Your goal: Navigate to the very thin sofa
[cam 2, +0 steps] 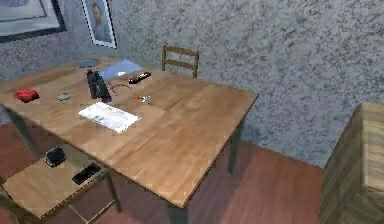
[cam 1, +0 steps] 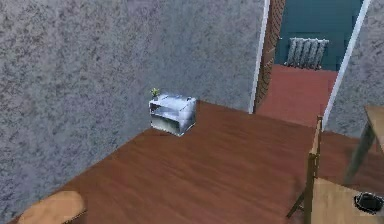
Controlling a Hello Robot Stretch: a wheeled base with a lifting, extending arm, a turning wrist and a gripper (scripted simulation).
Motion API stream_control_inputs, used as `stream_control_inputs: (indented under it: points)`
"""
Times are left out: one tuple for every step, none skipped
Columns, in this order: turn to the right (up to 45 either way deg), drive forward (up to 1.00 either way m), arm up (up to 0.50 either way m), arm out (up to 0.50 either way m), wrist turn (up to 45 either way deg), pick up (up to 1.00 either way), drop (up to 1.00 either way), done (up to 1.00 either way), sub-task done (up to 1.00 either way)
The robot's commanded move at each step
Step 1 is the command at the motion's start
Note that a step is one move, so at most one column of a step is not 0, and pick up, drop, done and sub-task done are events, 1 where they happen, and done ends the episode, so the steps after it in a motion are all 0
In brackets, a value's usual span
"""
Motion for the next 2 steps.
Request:
stream_control_inputs:
  points:
    - [0.0,0.80,0.00,0.00,0.0,0.00,0.00,0.00,0.00]
    - [30.0,0.00,0.00,0.00,0.0,0.00,0.00,0.00,0.00]
